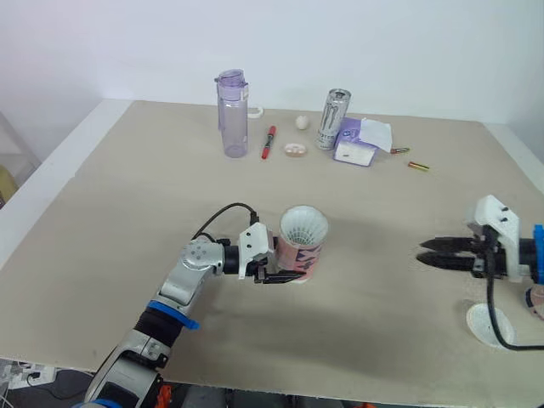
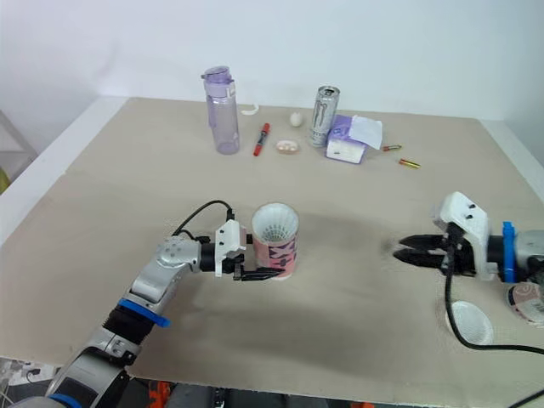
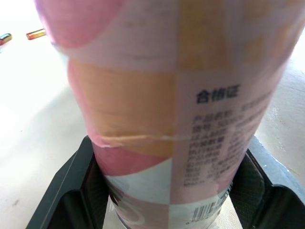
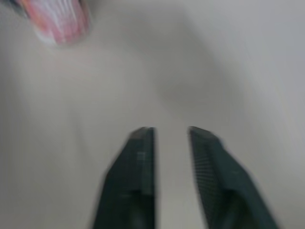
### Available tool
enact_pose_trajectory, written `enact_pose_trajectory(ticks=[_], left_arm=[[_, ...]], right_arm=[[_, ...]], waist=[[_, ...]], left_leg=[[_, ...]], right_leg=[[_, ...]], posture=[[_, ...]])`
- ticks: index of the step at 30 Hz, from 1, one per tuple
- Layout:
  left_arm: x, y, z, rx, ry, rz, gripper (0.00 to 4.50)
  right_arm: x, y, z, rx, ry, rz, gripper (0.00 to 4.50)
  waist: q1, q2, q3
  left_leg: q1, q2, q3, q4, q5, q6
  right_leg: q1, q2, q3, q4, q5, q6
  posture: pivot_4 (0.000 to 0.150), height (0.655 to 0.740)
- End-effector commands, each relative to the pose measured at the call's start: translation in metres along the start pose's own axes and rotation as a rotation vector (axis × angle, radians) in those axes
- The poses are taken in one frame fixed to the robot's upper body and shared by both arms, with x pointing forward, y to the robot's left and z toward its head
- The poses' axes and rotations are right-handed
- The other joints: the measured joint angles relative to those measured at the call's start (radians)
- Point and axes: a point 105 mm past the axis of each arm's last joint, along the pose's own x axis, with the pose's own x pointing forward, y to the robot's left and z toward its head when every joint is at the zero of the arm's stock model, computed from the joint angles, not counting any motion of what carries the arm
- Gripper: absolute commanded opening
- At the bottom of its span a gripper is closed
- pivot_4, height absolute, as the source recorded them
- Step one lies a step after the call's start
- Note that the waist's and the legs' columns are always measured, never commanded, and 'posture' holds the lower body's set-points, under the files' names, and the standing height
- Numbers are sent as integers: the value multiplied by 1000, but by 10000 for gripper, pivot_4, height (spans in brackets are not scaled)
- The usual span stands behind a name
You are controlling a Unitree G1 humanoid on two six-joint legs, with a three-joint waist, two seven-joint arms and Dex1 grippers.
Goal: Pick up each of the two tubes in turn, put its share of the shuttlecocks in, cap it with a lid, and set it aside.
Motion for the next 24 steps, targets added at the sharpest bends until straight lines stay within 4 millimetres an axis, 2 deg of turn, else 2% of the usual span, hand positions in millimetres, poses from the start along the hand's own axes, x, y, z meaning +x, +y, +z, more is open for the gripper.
enact_pose_trajectory(ticks=[1, 2, 3, 4, 15, 24], left_arm=[[0, -7, -11, -35, 61, -51, 31173], [0, -7, -12, -43, 65, -57, 31173], [0, -7, -12, -48, 68, -62, 31173], [0, -7, -12, -51, 70, -64, 31173], [0, -6, -10, -56, 67, -60, 31173], [0, -12, -10, -89, 73, -75, 31173]], right_arm=[[-21, -8, -6, -29, 58, -39, 32355], [-24, -9, -13, -28, 90, -42, 37153], [-26, -10, -17, -28, 109, -45, 39634], [-28, -11, -20, -33, 128, -44, 44649], [-43, -24, -55, -66, 284, -17, 44649], [-48, -24, -68, -121, 357, 44, 44649]], waist=[[-1, 1, 0], [-1, 1, -1], [-1, 1, -1], [-1, 1, -1], [-1, 2, -1], [-2, 4, -2]], left_leg=[[1, 0, 0, 0, 0, 0], [1, 0, 0, -1, 0, 0], [2, 0, 0, -1, 0, 0], [2, 0, 0, -1, 0, 0], [3, 1, 1, 0, 0, 0], [3, 1, 1, -1, 0, 0]], right_leg=[[0, 0, 0, 0, 0, 0], [0, 1, 0, 0, 0, 0], [1, 1, 0, 0, 0, 0], [1, 1, 0, 0, -1, 2], [1, 2, 1, 0, -3, 6], [2, 2, 1, 0, -3, 5]], posture=[[1500, 7400], [1500, 7400], [1500, 7400], [1500, 7400], [1500, 7400], [1500, 7400]])
